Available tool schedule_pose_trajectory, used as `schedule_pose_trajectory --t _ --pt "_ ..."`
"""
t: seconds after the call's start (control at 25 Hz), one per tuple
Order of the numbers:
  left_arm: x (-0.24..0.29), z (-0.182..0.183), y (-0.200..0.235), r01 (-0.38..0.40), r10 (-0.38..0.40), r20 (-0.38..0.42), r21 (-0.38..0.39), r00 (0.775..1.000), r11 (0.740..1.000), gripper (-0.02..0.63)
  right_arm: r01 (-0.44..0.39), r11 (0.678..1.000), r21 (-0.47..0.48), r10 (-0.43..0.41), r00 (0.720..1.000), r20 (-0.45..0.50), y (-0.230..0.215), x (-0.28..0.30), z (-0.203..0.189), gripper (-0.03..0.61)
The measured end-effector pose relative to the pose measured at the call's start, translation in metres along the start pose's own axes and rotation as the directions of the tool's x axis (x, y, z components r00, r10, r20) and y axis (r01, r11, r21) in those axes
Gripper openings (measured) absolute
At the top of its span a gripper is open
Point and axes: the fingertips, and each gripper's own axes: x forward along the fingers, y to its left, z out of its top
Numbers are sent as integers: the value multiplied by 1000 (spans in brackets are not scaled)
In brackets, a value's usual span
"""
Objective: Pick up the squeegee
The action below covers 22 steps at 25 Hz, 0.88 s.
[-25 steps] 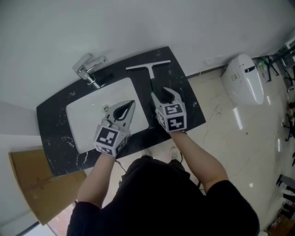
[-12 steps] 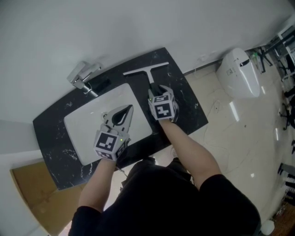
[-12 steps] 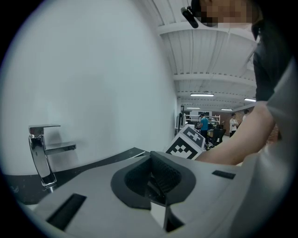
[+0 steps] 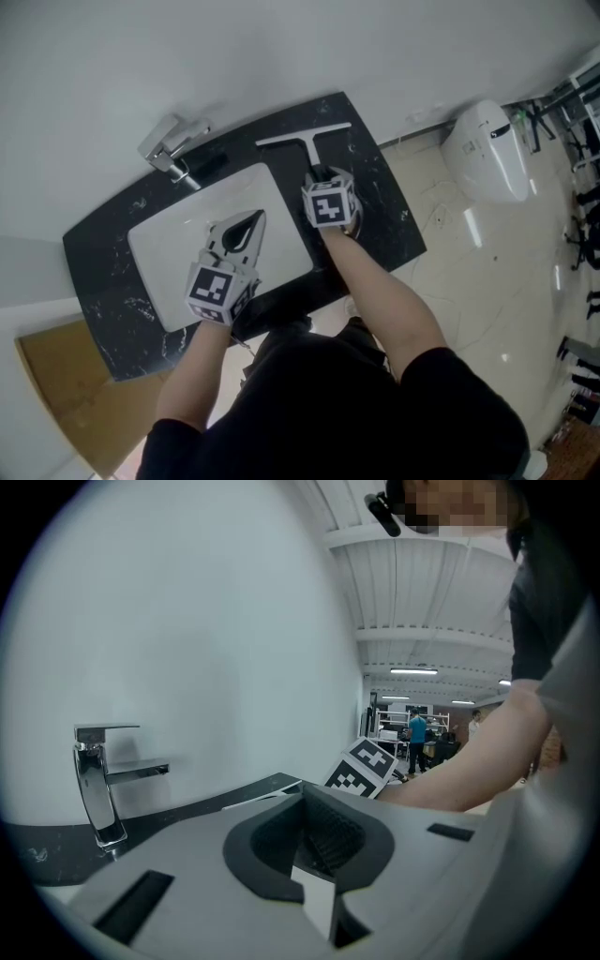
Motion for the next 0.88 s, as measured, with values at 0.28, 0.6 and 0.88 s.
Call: schedule_pose_trajectory --t 0.28,0.6,0.88 --pt "-8 2 2 -30 30 -8 -22 1000 999 0 9 1000 21 -9 1000 -20 1 4 -2 118" --pt "-16 6 1 -73 73 -9 -13 997 997 0 -30 999 41 29 999 18 -2 -9 2 101" --pt "-16 16 -15 -107 106 18 7 994 994 0 -82 997 -16 83 989 118 -7 -41 9 101"
